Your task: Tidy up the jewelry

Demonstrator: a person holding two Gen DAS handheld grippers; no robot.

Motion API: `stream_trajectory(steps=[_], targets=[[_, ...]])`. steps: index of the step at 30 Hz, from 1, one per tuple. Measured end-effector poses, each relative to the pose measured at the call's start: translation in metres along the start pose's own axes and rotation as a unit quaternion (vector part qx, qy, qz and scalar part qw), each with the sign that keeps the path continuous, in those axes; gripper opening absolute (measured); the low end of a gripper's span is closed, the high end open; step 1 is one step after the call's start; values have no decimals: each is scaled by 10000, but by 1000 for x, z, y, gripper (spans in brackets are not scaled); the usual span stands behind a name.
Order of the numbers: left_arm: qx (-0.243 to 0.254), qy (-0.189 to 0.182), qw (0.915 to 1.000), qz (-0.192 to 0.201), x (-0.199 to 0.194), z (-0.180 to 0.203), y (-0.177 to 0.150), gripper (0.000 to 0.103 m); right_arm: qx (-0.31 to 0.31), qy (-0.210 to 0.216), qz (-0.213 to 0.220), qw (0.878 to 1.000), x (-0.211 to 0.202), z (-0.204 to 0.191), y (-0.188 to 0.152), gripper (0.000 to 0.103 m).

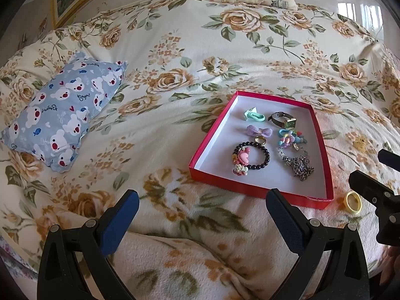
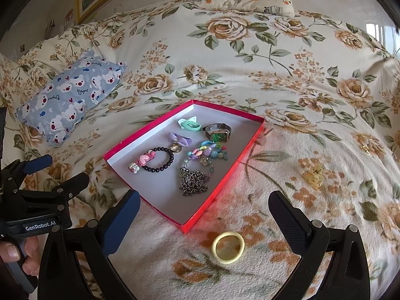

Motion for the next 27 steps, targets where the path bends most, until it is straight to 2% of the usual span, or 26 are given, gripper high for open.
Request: stream_trajectory(steps=[27], targets=[[43,-16,10000,-25,3,3,1,102,67,118,56,9999,-2,-5,6,103]])
Point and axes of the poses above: each gripper's, at about its wrist camera, not at the fingertips, and x roughly the way its jaws point, z to its right, y to its top, the point moved 8 cm from there along x, roughly the way its jaws point, and after that the axes turned 13 degrees about -x, right-handed, at the moved point
